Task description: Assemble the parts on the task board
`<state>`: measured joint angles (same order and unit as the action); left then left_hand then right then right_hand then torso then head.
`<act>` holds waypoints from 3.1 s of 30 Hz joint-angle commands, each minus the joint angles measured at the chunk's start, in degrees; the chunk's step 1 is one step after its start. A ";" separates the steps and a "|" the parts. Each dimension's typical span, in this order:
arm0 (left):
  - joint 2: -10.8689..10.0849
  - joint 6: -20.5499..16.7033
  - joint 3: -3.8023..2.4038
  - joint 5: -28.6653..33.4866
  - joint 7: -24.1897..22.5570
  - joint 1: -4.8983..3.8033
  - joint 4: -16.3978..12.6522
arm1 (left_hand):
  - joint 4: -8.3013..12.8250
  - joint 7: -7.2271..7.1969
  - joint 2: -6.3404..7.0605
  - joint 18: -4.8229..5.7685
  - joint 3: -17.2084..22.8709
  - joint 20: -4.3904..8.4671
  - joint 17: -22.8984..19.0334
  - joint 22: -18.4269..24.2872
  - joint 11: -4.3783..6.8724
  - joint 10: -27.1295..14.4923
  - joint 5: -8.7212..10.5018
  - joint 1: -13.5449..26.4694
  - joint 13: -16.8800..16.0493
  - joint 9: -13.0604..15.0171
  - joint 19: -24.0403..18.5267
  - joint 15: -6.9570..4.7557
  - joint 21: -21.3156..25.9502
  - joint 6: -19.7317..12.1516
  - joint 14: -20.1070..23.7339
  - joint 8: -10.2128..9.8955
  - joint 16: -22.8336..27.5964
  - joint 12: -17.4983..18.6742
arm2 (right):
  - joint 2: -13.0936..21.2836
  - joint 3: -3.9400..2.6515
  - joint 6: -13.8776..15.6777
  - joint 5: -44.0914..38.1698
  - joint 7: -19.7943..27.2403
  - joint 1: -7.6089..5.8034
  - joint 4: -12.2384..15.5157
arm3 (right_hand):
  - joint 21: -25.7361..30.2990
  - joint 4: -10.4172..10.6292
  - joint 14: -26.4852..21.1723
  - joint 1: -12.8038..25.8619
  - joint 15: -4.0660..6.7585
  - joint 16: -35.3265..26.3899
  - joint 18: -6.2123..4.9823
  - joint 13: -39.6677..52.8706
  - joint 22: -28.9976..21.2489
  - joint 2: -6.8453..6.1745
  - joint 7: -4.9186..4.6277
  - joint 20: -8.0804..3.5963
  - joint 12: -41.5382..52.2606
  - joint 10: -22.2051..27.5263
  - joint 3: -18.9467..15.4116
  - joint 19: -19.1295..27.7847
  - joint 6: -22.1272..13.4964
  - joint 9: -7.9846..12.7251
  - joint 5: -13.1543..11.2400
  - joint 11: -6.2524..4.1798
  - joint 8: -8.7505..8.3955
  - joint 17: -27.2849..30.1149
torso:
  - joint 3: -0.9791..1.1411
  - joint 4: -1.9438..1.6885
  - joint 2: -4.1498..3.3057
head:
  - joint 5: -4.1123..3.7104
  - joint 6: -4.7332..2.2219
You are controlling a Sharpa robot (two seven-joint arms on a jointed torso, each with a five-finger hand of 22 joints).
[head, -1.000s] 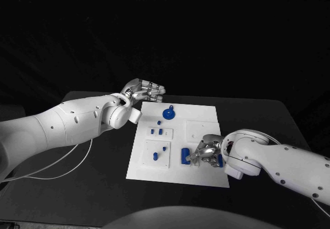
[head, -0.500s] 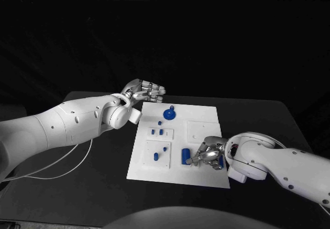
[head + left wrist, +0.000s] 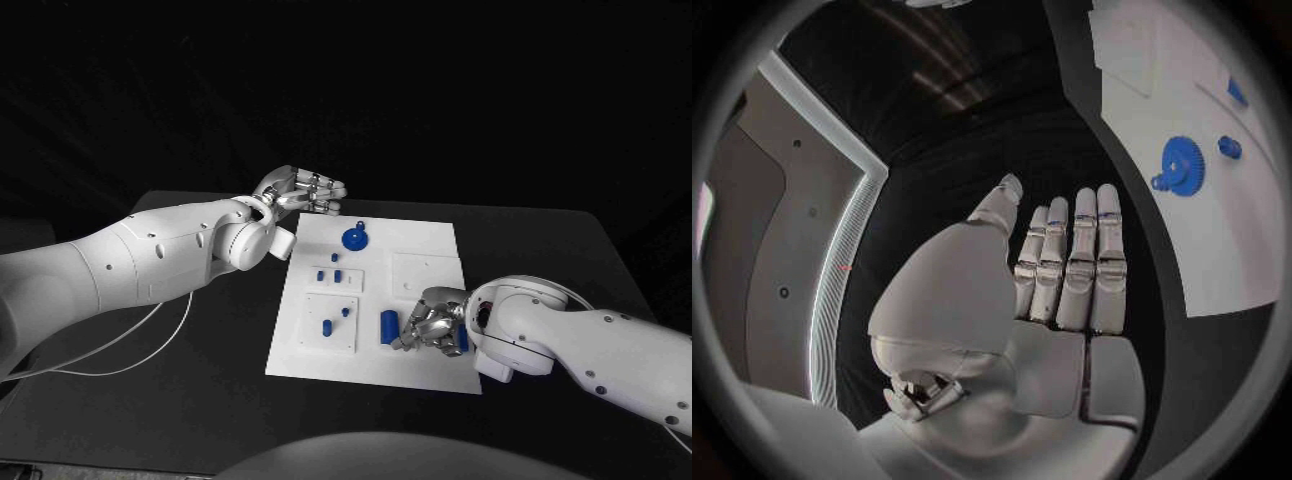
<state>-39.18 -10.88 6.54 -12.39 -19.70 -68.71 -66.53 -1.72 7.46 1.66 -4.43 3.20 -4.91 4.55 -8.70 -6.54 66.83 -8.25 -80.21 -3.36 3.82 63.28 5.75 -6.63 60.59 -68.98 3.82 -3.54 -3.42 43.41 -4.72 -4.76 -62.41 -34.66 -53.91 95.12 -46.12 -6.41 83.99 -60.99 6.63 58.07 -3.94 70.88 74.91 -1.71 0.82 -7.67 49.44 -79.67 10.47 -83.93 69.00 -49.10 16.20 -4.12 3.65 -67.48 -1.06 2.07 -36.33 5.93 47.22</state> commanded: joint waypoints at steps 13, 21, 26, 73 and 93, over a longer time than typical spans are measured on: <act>0.11 1.03 0.14 -0.23 -0.13 -0.01 -0.11 | -0.40 0.14 -0.69 0.11 -0.27 -0.12 0.07 0.19 -0.02 -0.25 0.21 0.14 -0.06 -0.02 0.12 0.17 -0.23 -0.28 0.13 -0.17 -0.05 -0.03 | -1.18 0.01 2.54 -1.36 -2.11 0.36 -1.41 | -0.08 -0.55 0.04 2.01 0.30 0.12 0.85 0.09 4.02 1.75 -0.04 -0.49 0.32 -0.33 3.64 -3.45 0.13 -1.40 -3.37 -0.22 0.06 0.27 | 0.03 0.03 0.00 | 0.04 0.08; 0.02 1.08 0.43 -0.23 -0.11 -0.01 -0.19 | -0.40 0.14 -0.69 0.11 -0.27 -0.12 0.07 0.19 -0.02 -0.25 0.21 0.14 -0.06 -0.02 0.12 0.17 -0.23 -0.28 0.13 -0.17 -0.05 -0.03 | -0.93 0.03 2.04 -0.95 -1.93 0.62 -1.32 | -0.01 -1.09 0.01 2.24 0.30 0.02 0.85 0.03 3.97 1.40 -0.04 -0.49 0.17 -0.25 3.64 -3.43 0.18 -1.39 -2.97 -0.22 0.05 0.38 | 0.02 0.04 0.01 | 0.03 0.03; -0.09 1.14 0.53 -0.23 -0.07 -0.01 -0.23 | -0.49 0.12 -0.70 0.10 -0.26 -0.14 0.08 0.30 -0.01 -0.25 0.28 0.01 -0.07 -0.02 0.10 0.18 -0.27 -0.27 0.18 -0.16 -0.05 -0.03 | -0.13 0.04 2.42 -0.65 -1.01 0.76 -0.81 | 0.14 -0.92 0.01 2.65 0.32 -0.07 0.84 0.01 3.91 0.98 -0.04 -0.51 0.12 -0.24 3.26 -3.43 0.25 -1.34 -2.22 -0.21 0.06 0.46 | 0.07 0.04 -0.02 | 0.01 -0.01; -1.32 1.47 0.60 -0.20 -1.71 0.00 -0.94 | -1.64 0.25 1.26 0.75 -5.67 -0.06 -0.46 1.42 -0.18 -0.17 5.53 3.14 -0.11 0.01 0.24 0.26 0.34 -0.39 0.04 -0.13 -0.08 -0.07 | 11.39 -6.61 -7.46 -8.68 -2.28 3.66 -1.98 | 0.14 3.20 0.00 1.32 -0.36 -0.07 0.40 1.10 4.17 -1.16 -1.57 0.15 1.36 -0.30 0.64 -3.42 -1.75 6.29 -10.71 0.70 0.05 0.32 | -0.02 -0.03 0.00 | -2.17 -0.52; -1.35 1.73 0.62 -0.20 -1.42 0.00 -0.91 | -1.64 0.27 0.55 0.78 -7.46 -0.05 -0.49 1.97 -0.20 -0.22 5.54 2.78 -0.10 0.00 0.59 0.26 0.72 -0.41 0.07 -0.13 -0.07 -0.06 | 8.29 -5.67 -1.74 -14.63 -2.81 4.69 -3.81 | 0.01 8.98 0.03 1.04 -0.29 -0.03 0.39 1.11 4.19 -3.82 -1.51 0.10 1.48 -0.51 2.80 -3.45 -1.44 4.18 -12.46 0.67 0.04 0.31 | 0.04 0.04 -0.01 | -1.75 -0.30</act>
<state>-40.62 -10.09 7.19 -12.46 -20.46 -68.70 -67.31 -3.47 7.67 2.81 -4.43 -3.92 -5.12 4.14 -6.78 -6.54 66.84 -3.04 -77.61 -3.40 3.82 63.49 5.75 -6.19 60.38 -68.98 3.82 -3.54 -3.42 51.87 -10.55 -7.46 -74.29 -37.05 -49.37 91.45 -45.92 2.97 83.90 -60.10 6.60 57.79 -3.94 72.02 74.91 -5.97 -0.61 -7.66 50.93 -79.87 13.21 -83.93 67.63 -45.00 3.77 -3.28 4.00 -67.21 -1.03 2.11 -36.33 4.14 46.87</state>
